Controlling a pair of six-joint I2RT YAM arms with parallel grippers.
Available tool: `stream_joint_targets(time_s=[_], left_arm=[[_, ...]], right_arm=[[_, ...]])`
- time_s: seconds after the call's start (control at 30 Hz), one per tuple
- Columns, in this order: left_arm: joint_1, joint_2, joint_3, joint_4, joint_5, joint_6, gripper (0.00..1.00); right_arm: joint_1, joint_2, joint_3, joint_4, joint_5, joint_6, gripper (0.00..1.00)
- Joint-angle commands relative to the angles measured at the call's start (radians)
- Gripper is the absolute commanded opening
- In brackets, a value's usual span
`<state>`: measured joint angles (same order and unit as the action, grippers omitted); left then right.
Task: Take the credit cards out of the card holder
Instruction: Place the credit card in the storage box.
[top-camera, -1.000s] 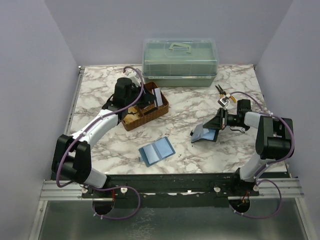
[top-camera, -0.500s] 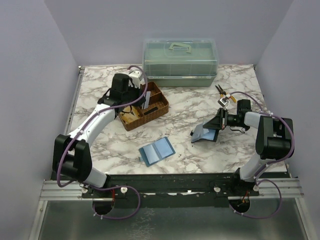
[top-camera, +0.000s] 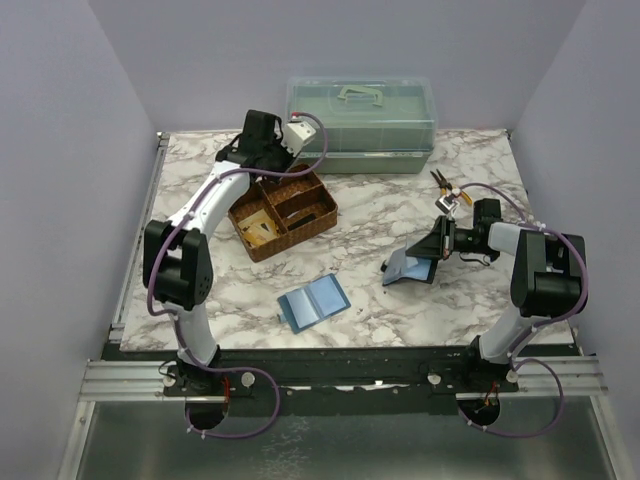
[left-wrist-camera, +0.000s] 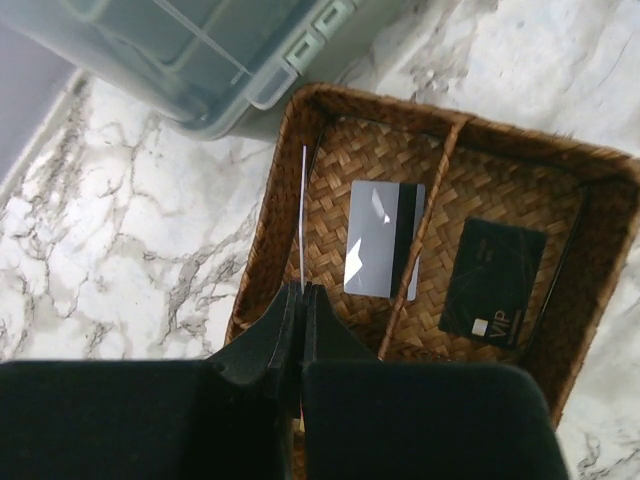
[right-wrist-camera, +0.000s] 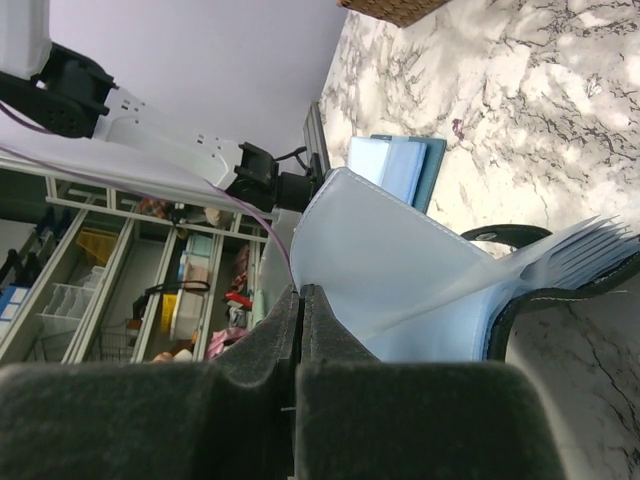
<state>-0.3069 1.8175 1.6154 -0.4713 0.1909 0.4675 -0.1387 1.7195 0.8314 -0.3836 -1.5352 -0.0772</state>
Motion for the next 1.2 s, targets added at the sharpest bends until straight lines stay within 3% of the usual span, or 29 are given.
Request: stream_joint_targets(time_s=[0.0, 0.43, 0.53, 0.6, 0.73, 1.07, 1.13, 1.17], left_arm=[[0.009, 0.088, 0.089, -0.138, -0.032, 0.161, 0.00], [0.023, 0.294, 0.231, -0.300, 0.042, 0.212, 0.00], [0.029, 0.324, 0.242, -0.299, -0.004, 0.189, 0.12], [0.035, 0.326, 0.245, -0.282, -0.034, 0.154, 0.30], [0.041, 0.301, 0.238, -0.229, -0.093, 0.085, 0.41], [0.049, 0.149, 0.178, -0.108, -0.078, -0.063, 0.48], [0.059, 0.093, 0.126, -0.057, -0.057, -0.107, 0.56], [0.067, 0.065, 0.094, -0.014, -0.042, -0.131, 0.69]], right_arm=[[-0.006, 0.025, 0.025, -0.031, -0.090, -0.029, 0.00], [-0.006, 0.023, 0.031, -0.049, -0.080, -0.052, 0.00], [-0.007, 0.019, 0.032, -0.050, -0.078, -0.051, 0.00], [-0.007, 0.017, 0.032, -0.051, -0.081, -0.051, 0.00], [-0.006, 0.020, 0.032, -0.056, -0.087, -0.055, 0.00], [-0.006, 0.023, 0.045, -0.095, -0.088, -0.093, 0.00], [-0.006, 0.022, 0.046, -0.096, -0.086, -0.094, 0.00], [-0.006, 0.022, 0.046, -0.098, -0.087, -0.095, 0.00]])
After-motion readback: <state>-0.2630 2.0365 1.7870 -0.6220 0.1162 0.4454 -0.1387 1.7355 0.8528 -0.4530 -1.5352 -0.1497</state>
